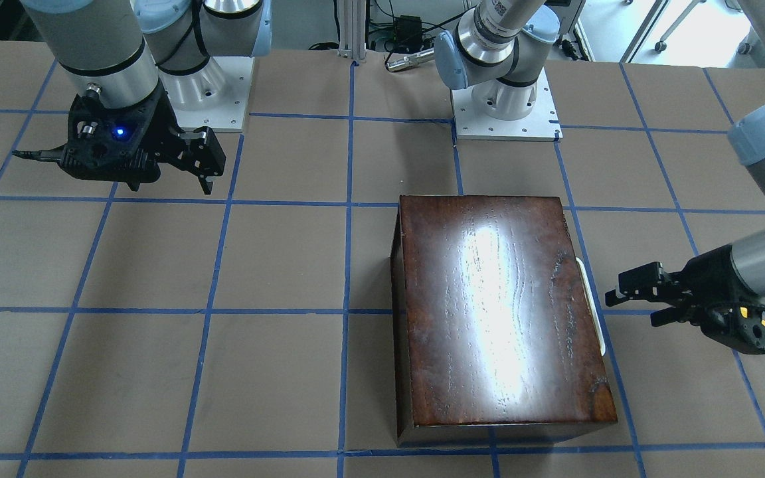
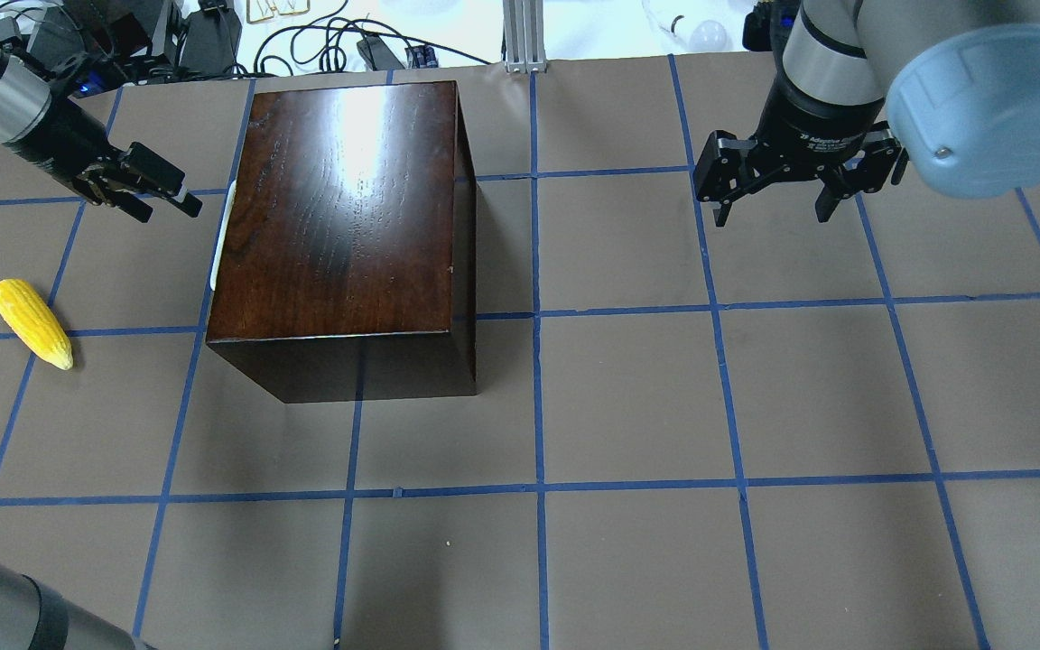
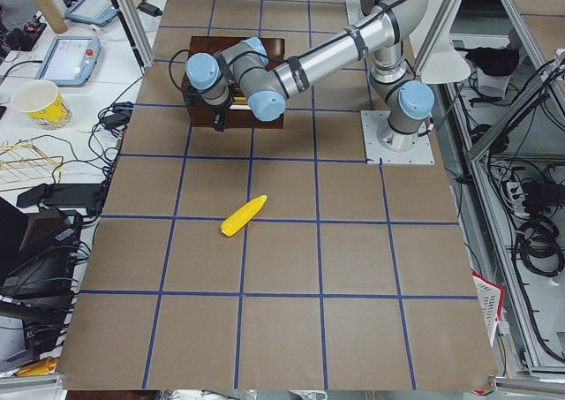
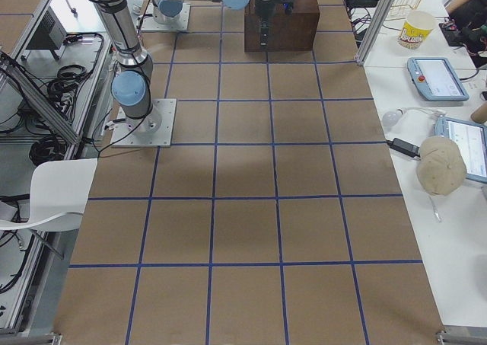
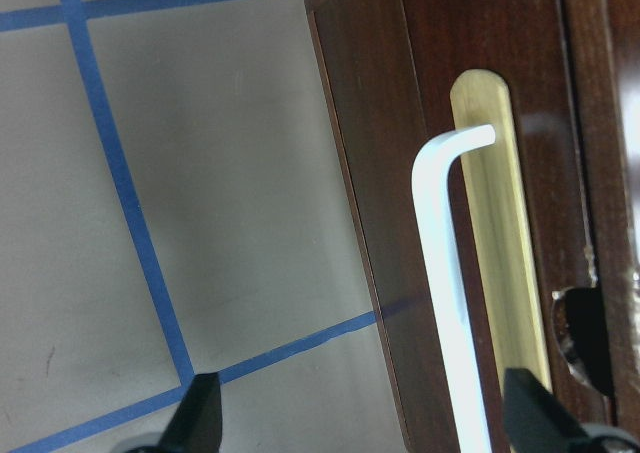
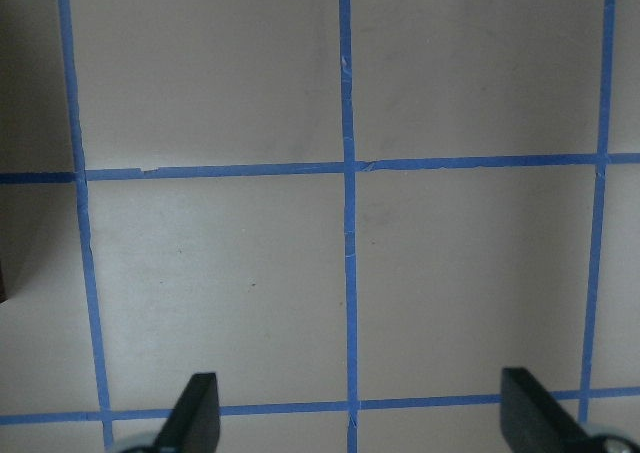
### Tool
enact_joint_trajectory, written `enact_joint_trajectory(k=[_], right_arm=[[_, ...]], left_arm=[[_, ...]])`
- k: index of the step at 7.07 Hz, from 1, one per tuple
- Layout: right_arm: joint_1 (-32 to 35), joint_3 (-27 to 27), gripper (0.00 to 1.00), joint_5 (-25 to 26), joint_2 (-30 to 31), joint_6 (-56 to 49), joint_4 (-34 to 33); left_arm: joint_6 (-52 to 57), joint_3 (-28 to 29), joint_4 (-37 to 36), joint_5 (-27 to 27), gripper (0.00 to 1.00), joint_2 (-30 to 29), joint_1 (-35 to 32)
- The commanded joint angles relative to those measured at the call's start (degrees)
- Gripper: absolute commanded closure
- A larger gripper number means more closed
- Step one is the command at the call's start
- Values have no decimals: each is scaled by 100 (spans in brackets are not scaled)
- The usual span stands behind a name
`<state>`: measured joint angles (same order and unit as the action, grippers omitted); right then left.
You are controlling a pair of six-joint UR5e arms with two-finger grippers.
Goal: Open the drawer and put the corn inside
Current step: 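Lower the left gripper and hook the white drawer handle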
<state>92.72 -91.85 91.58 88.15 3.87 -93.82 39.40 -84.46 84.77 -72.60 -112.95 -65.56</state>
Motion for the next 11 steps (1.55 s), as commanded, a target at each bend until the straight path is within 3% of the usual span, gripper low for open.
enact_joint_trajectory(k=[1,11], right_arm=[[0,0,0,0,0,0,-5],[0,0,0,0,0,0,-5]], left_arm=[[119,0,-40,279,0,-95,-19],[138,0,-75,563,0,-394,-27]])
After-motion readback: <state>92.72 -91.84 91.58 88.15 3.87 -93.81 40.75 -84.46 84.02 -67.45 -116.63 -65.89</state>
